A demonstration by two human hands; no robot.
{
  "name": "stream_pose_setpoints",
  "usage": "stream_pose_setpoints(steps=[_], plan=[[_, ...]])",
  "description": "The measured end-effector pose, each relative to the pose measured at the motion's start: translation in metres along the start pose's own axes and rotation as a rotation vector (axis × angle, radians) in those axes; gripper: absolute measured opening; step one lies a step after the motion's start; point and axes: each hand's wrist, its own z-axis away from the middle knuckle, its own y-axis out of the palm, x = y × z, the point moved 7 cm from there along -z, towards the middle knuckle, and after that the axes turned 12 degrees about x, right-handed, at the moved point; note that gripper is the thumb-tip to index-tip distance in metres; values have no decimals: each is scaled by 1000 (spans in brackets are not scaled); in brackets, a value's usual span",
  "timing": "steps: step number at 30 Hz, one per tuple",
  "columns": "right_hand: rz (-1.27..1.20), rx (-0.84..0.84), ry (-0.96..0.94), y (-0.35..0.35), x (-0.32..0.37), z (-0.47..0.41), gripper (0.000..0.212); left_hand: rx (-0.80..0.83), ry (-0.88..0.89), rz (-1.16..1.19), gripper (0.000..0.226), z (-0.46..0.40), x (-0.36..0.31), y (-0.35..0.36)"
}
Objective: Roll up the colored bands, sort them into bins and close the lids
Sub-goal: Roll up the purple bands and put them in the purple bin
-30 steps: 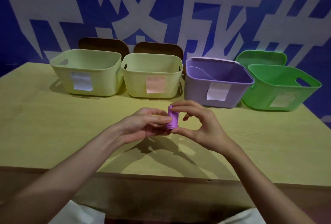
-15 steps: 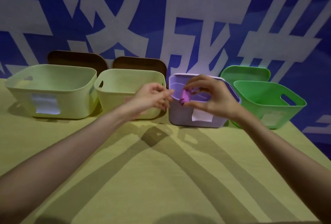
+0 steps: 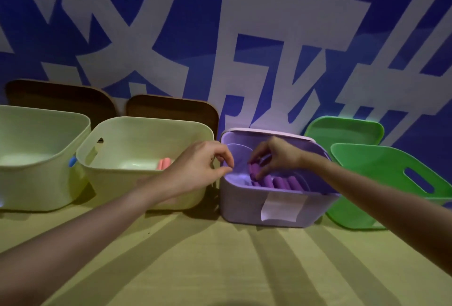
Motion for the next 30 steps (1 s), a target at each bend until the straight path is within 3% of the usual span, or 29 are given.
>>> stream_pose_setpoints(steps=[7,17,30], plan=[[150,158,36,31,-11,-18,42,67,-34,117,12,-3,5,0],[213,202,14,47,-9,-25,42,106,-53,169,10,-5,7,0],[97,365,70,45,-1,-15,37,194,-60,134,15,-11,-1,-1]])
